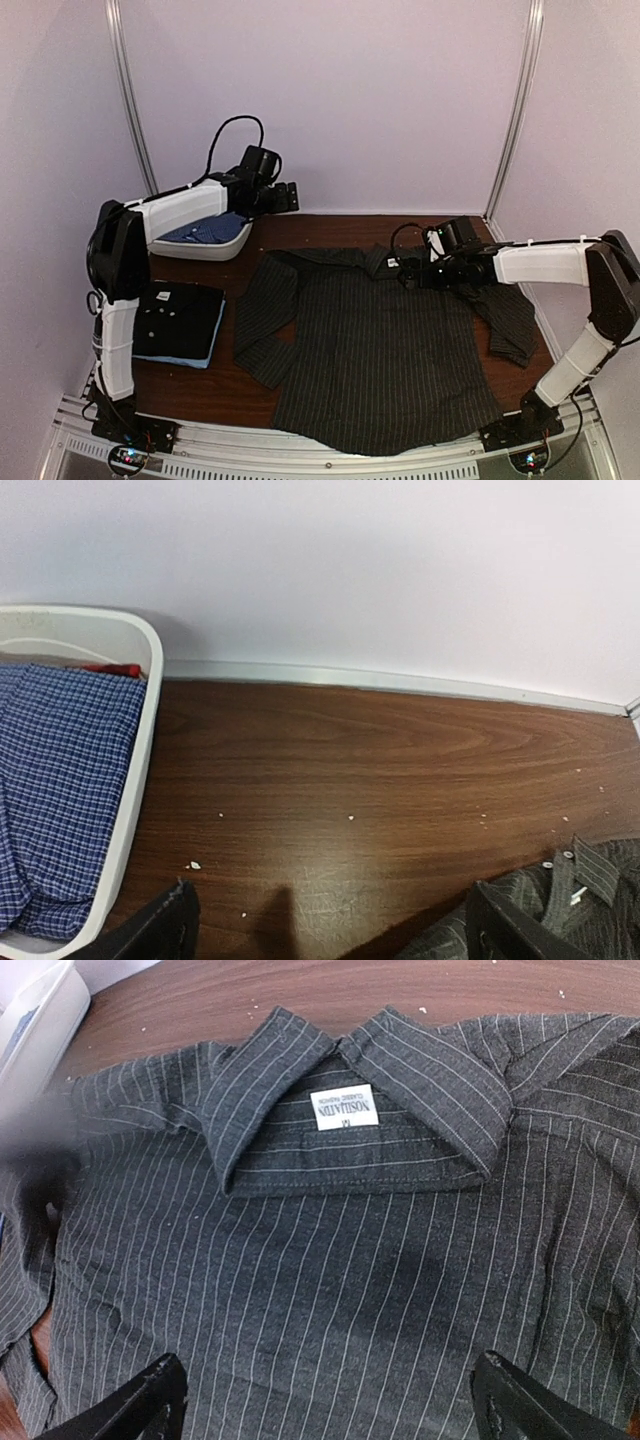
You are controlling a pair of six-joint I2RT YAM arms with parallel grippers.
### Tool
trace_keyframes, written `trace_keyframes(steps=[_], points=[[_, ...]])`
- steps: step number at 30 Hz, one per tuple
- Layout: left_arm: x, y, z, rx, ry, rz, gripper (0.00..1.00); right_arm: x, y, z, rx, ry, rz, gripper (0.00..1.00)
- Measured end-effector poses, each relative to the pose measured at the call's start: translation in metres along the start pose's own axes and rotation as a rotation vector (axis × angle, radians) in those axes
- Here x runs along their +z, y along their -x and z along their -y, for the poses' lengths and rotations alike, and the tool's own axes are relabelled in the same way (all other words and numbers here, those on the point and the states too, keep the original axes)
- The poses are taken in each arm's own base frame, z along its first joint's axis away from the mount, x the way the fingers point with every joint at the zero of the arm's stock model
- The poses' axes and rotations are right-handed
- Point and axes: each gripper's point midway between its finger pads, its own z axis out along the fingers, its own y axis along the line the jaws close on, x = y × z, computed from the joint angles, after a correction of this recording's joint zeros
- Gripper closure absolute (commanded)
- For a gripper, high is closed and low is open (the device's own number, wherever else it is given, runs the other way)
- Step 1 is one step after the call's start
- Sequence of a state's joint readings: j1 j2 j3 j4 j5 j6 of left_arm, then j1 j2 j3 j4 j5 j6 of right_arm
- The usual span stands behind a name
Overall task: Fold and stack the long sleeve shirts
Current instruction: Smooth out the flattened shirt at the center of the board.
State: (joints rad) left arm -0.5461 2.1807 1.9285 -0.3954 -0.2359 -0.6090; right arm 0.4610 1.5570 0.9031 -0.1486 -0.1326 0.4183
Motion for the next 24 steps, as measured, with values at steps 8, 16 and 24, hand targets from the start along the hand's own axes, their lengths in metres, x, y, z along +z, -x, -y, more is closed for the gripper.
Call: trace_keyframes(steps=[8, 16, 24], points=[[-0.073, 0.02, 0.011, 0.055, -0.078, 0.047, 0.06, 0.05, 0.013, 0.026, 0.076, 0.028, -0.019, 0.03], [-0.106, -0.054, 0.031, 0.145, -0.184, -0.101, 0.07, 0.092, 0.037, 0.033, 0.148, 0.123, -0.004, 0.03], [-0.136, -0.093, 0.033, 0.169, -0.275, -0.186, 0.07, 0.114, 0.079, 0.012, 0.211, 0.276, 0.048, 0.03]])
